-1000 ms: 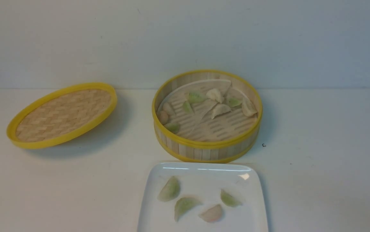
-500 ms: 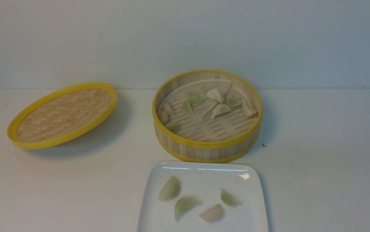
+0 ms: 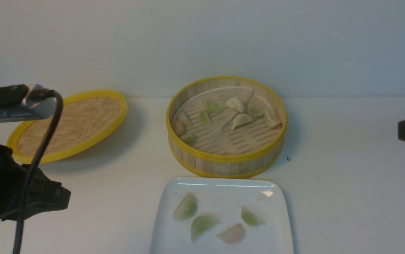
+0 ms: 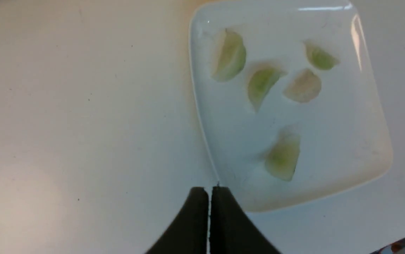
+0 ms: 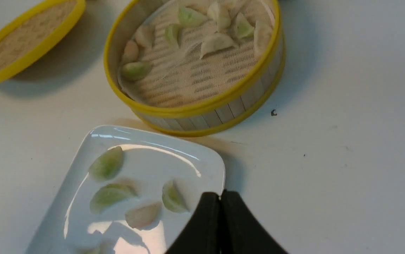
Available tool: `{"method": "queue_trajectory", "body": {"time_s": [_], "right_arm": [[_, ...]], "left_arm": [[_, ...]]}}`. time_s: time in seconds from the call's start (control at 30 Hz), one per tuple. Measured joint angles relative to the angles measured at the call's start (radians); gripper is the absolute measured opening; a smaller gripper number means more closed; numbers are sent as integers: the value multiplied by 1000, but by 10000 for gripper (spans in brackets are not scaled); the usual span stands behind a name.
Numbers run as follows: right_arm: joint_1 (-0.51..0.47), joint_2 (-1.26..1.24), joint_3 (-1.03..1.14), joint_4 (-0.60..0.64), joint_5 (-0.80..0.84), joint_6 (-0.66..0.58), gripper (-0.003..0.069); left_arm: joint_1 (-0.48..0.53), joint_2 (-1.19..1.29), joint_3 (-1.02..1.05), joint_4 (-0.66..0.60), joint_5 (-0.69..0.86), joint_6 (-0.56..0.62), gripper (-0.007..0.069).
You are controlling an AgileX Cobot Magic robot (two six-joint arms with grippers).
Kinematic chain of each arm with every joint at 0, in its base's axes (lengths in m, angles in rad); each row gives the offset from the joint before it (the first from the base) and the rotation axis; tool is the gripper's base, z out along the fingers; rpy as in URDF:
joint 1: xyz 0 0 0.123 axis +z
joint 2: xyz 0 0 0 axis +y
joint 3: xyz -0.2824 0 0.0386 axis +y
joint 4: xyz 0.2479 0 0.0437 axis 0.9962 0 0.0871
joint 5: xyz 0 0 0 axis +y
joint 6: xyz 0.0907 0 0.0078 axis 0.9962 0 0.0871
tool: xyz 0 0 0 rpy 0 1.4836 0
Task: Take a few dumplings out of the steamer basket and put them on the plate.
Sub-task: Use the right arm to grab a dumpling from inside the steamer
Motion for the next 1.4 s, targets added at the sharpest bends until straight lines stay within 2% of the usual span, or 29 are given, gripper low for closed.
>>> {"method": "queue_trajectory", "body": {"time_s": [0.1,0.27,0.5,0.67,0.8,1.03,1.17,1.4], "right_arm": [[50,80,-84,-25,10,-4,-13],[214,303,-259,-135,15,36,-10],[301,566,-443,-312,1,92,13],[322,712,-512,-390,-75,97,79],[324,910,-656,-442,-114,98,207],[324,1187,-883,-531,-108,131,367],[324,1284,-966,-563,-103,150,393],[324,1346,-1007,-581,-96,180,398]], "left_arm": [[-31,57,-2,18,-22,7,-6],[-184,165,-42,34,-74,8,-6],[-326,285,-200,116,-61,-1,-6],[-349,313,-234,132,-60,-1,-6],[-349,319,-236,143,-41,-1,-6],[-349,319,-236,146,-14,-1,-6],[-350,319,-236,157,3,0,-6],[-350,319,-236,218,12,1,-6]]}}
